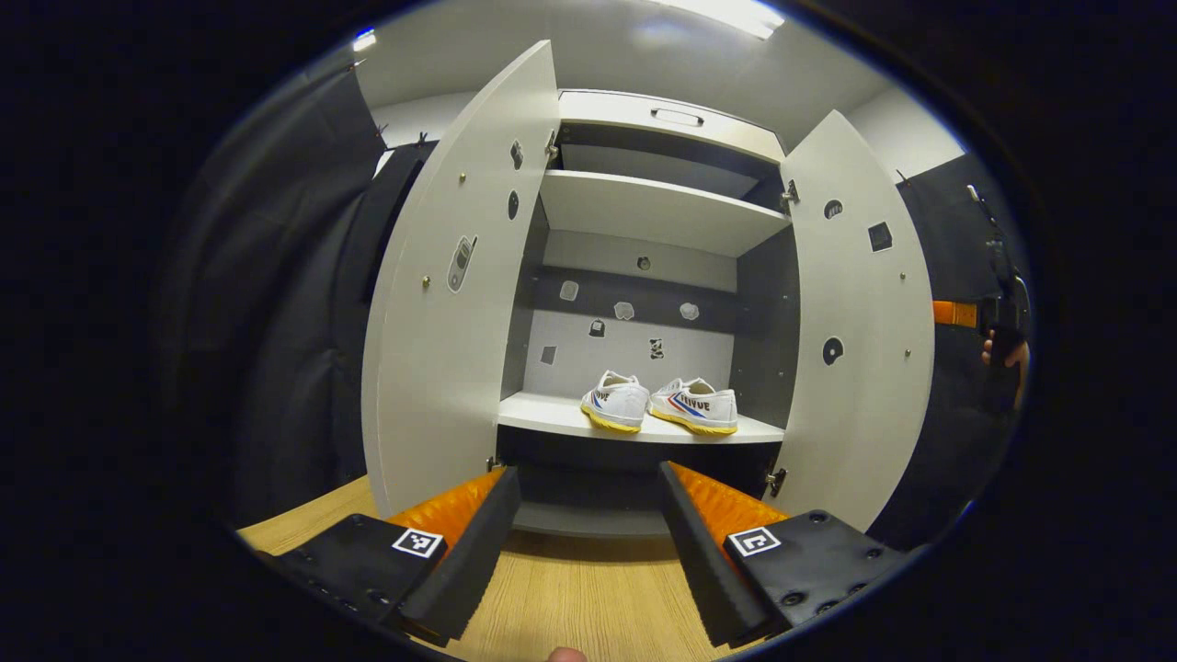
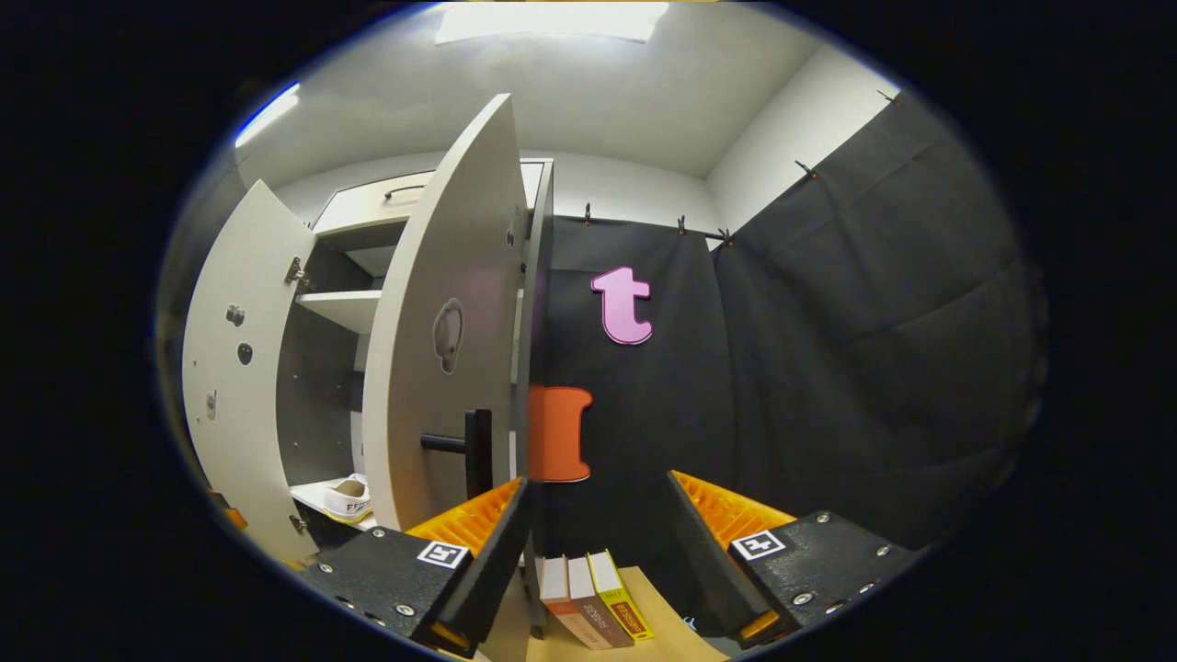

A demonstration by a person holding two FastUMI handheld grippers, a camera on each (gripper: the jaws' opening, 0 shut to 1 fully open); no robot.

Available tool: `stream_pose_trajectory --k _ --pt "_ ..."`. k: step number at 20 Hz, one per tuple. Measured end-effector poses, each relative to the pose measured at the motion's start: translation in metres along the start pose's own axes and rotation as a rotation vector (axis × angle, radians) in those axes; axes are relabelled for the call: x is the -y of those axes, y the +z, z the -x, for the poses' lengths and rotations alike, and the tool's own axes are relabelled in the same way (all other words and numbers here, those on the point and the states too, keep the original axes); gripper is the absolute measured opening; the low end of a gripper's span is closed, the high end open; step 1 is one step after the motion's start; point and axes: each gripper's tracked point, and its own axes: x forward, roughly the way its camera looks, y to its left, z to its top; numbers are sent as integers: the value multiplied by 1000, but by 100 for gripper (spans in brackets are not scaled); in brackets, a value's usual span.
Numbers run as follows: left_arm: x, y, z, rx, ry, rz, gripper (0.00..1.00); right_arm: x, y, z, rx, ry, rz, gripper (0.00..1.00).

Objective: Grab one shoe with the right hand and put it into the shoe cabinet, grab the other shoe with the left hand and put it into the shoe cabinet; then close the right door with the right hand and the left door with the left hand.

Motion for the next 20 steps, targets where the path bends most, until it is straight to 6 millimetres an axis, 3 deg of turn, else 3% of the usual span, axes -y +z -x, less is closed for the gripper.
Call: stream_pose_trajectory --k 8,18,20 --pt "-8 -3 -1 -8 -6 2 97 -51 -2 5 -3 75 -30 88" --pt "-27 -7 4 -10 34 -12 97 -122 -6 -10 -12 228 -58 88" --pt "-28 -7 6 -9 39 -13 97 -151 -12 -15 -27 279 -79 89"
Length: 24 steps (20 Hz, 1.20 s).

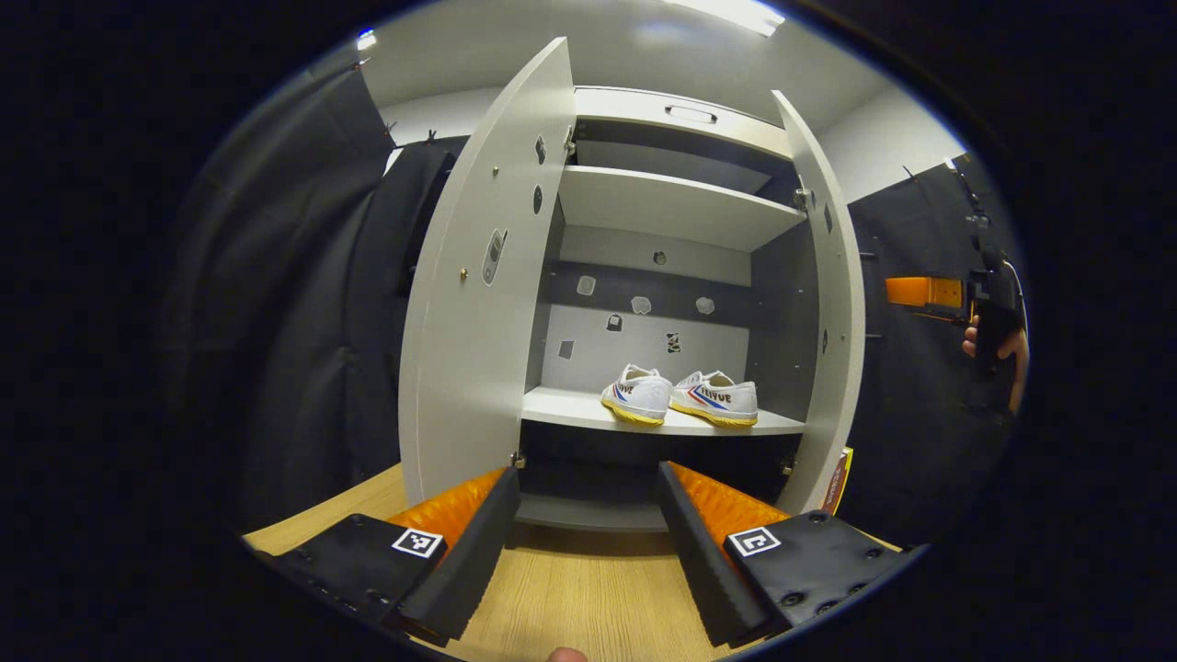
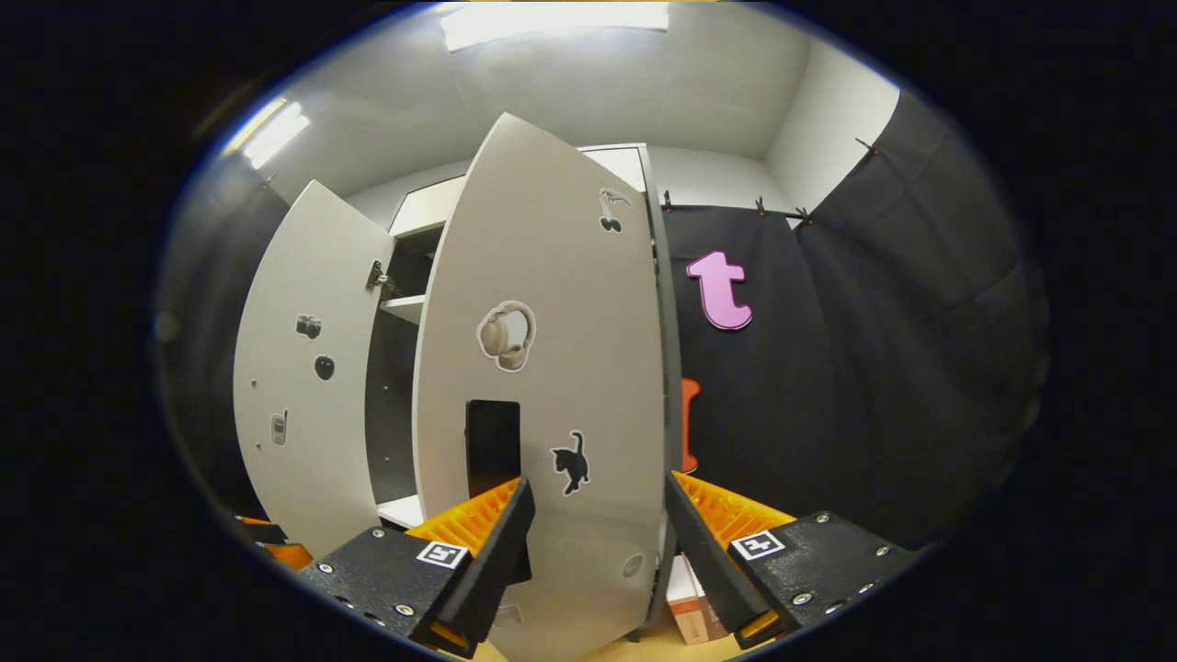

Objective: Grab one shoe with the right hand and put it into the shoe cabinet, grab the other shoe with the left hand and put it into the shoe cabinet; then close the right door with the right hand and the left door with the left hand.

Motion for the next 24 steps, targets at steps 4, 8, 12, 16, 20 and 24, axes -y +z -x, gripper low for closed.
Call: stream_pose_trajectory --k 4,8,12,16,20,24 --pt "-4 -1 1 0 10 2 97 -26 -12 -20 -27 48 -17 92" --pt "-4 -2 2 0 10 11 97 -43 -21 -35 -42 71 -12 92" --pt "-3 -3 2 1 7 9 96 -45 -27 -50 -48 65 -7 92" --pt "-5 -3 2 3 6 11 96 -53 -34 -69 -71 68 -11 92" --pt "-7 -4 1 2 10 5 97 -61 -39 -93 -90 56 -10 92" --pt "-9 -6 -1 -2 9 -4 97 -64 -43 -105 -90 39 -16 92"
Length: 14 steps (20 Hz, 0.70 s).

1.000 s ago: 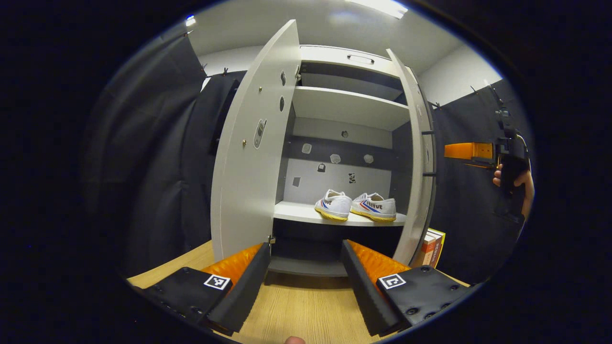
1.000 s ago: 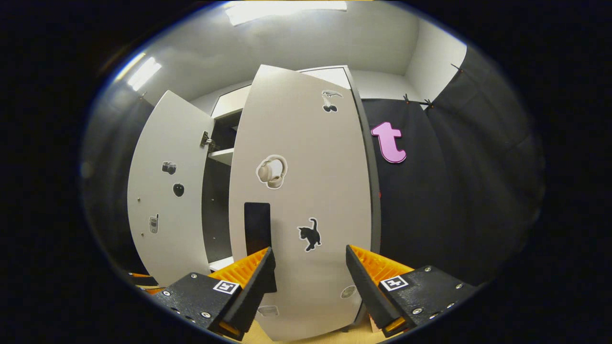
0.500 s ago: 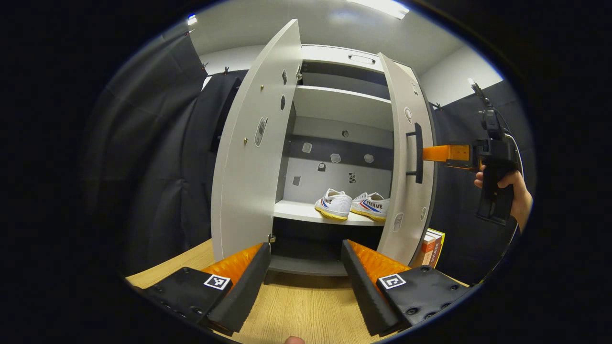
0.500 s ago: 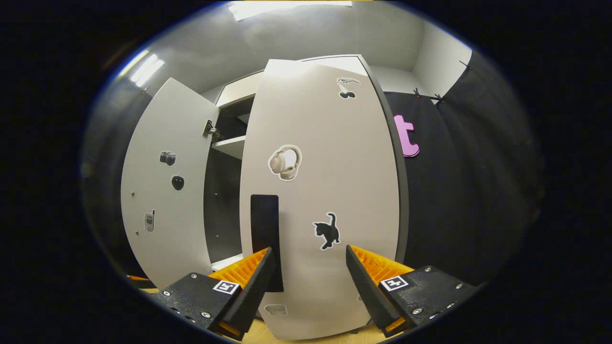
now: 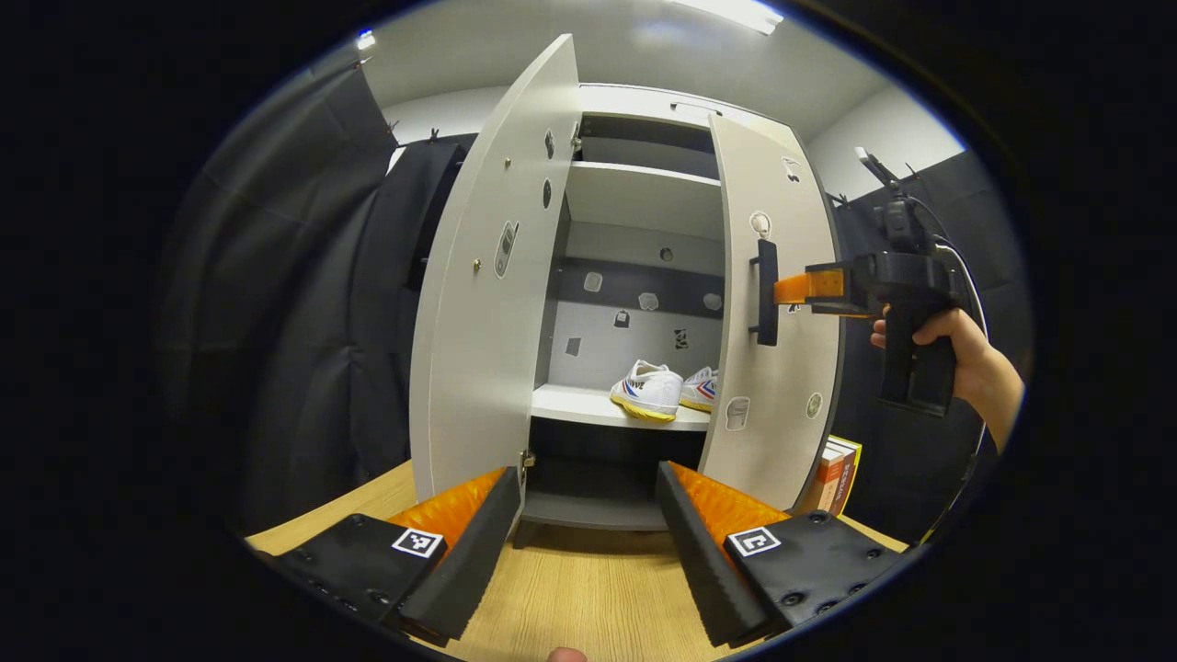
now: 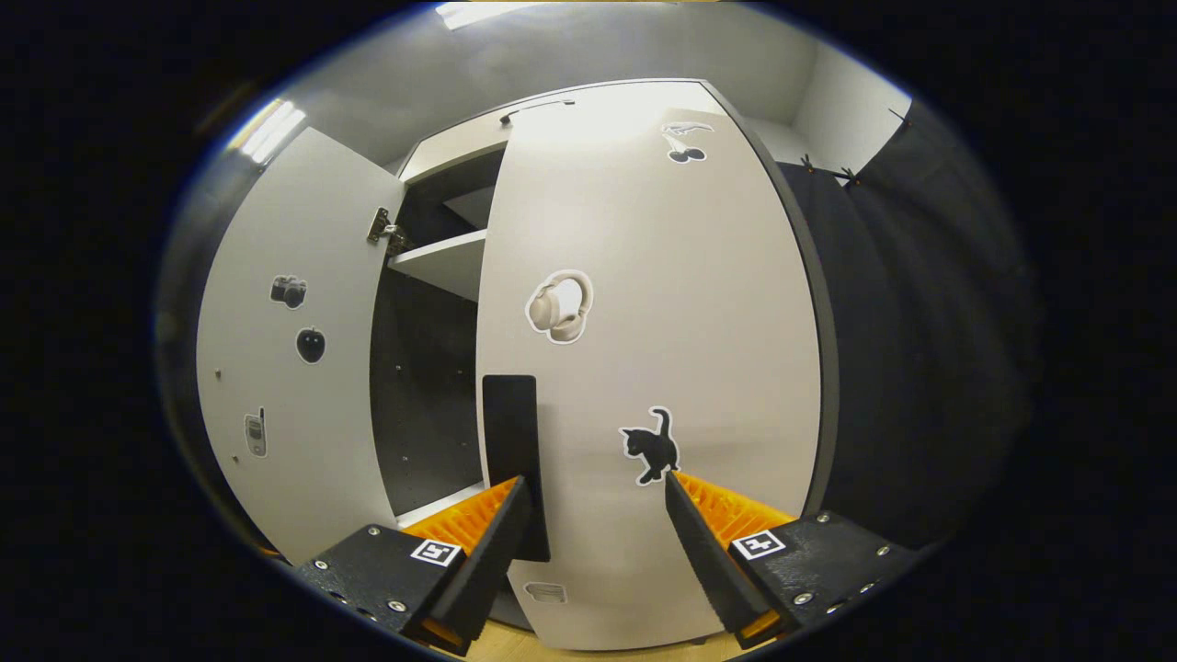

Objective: Grab one shoe with the right hand and put it into the shoe cabinet, grab the other shoe with the left hand and put it into the shoe cabinet; then close the right door with the right hand and the left door with the left hand.

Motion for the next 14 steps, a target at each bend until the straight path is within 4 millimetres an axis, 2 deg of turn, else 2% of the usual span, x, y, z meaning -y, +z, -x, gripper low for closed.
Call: stream_pose_trajectory --k 9,11,14 --pt "13 0 4 -2 -46 -1 94 -1 -2 -4 1 -19 -11 91" --pt "16 1 6 -1 -52 -2 97 0 -2 -2 -9 -25 -17 92" --pt "18 4 4 8 -51 -5 97 6 14 8 31 -40 -21 92"
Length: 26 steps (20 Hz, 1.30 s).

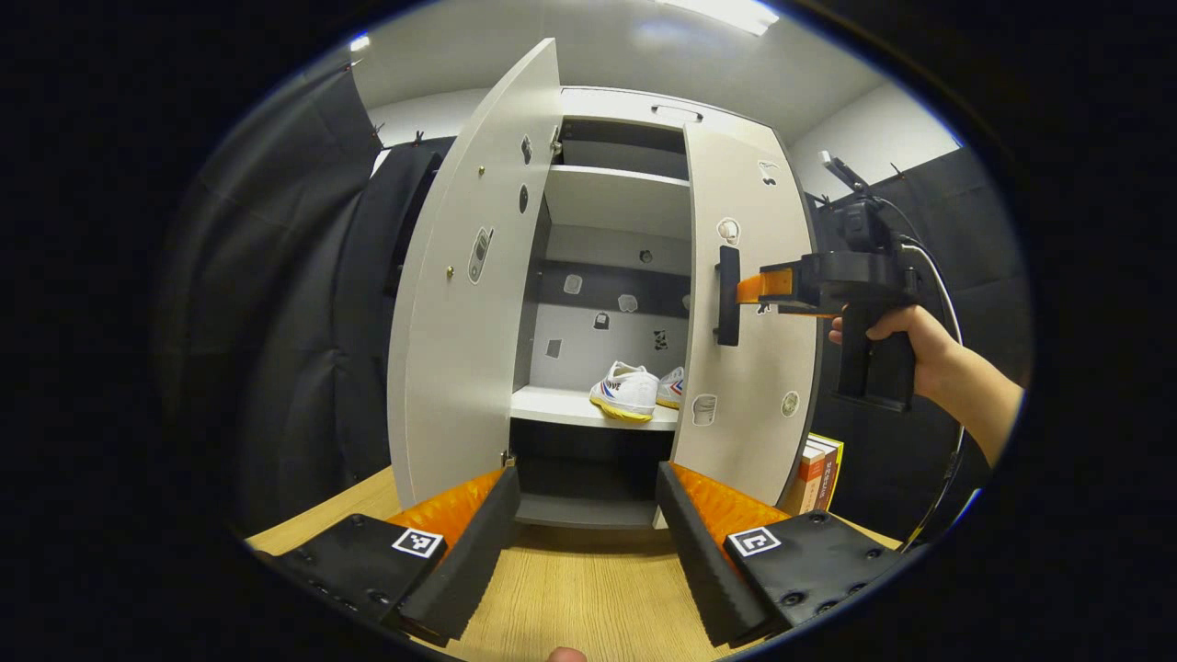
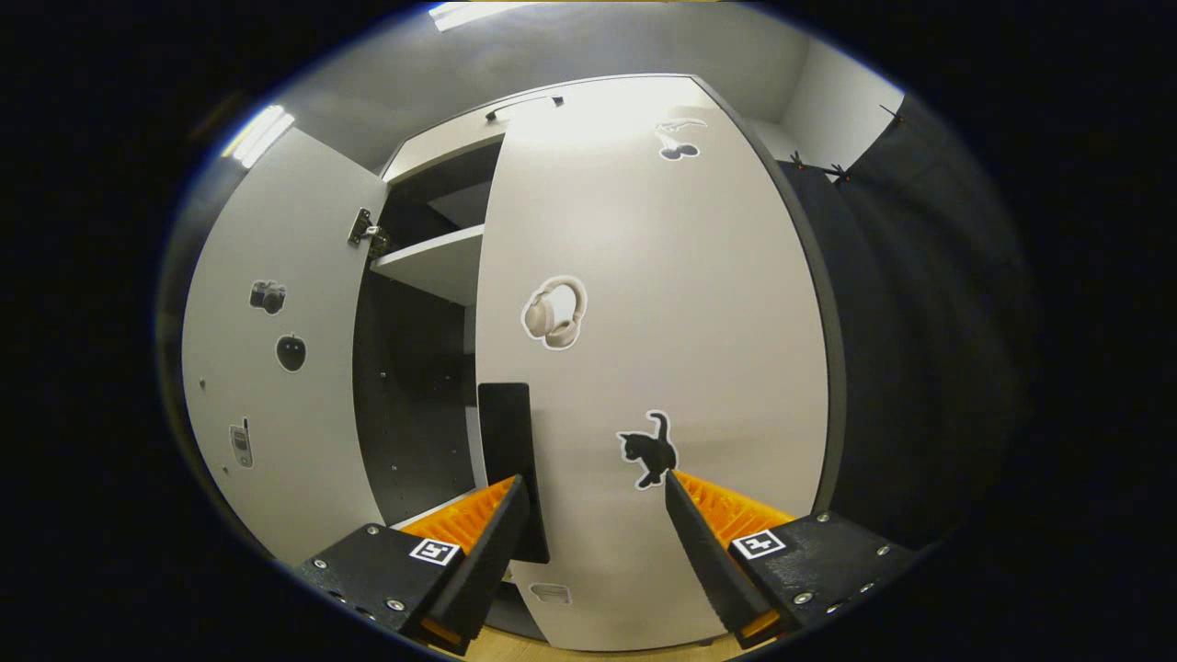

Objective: Grab one shoe with the right hand and put it into the shoe cabinet, grab the other shoe with the left hand and put it into the shoe cabinet; then close the right door with the right hand and the left door with the left hand.

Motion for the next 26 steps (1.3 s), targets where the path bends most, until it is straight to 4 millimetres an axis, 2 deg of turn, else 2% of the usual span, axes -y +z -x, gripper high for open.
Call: stream_pose_trajectory --k 2,4,7,11,13,14,17,19,22,23,24,26 --pt "2 5 0 7 0 2 96 10 12 17 26 -13 15 92" --pt "3 9 0 13 0 -1 97 20 21 43 36 -31 44 92" --pt "9 15 -5 26 -13 -8 96 33 19 82 33 -53 70 92" --pt "15 18 -7 29 -21 -11 97 53 -7 133 13 -117 89 92" --pt "18 18 -7 24 -26 -15 97 57 -25 156 1 -136 87 92" --pt "20 18 -7 23 -28 -21 99 56 -35 167 -7 -141 81 92" --pt "25 18 -7 21 -29 -32 97 51 -65 196 -28 -148 56 92" --pt "25 24 -3 27 -20 -24 97 47 -78 209 -24 -150 54 92" --pt "15 59 5 74 -1 14 97 45 -83 221 7 -162 104 92" --pt "2 73 7 86 26 11 94 41 -83 224 19 -159 119 92" --pt "-13 88 9 95 60 2 97 39 -85 226 21 -156 125 92" --pt "-48 116 14 107 137 -9 96 33 -91 227 10 -141 106 92"
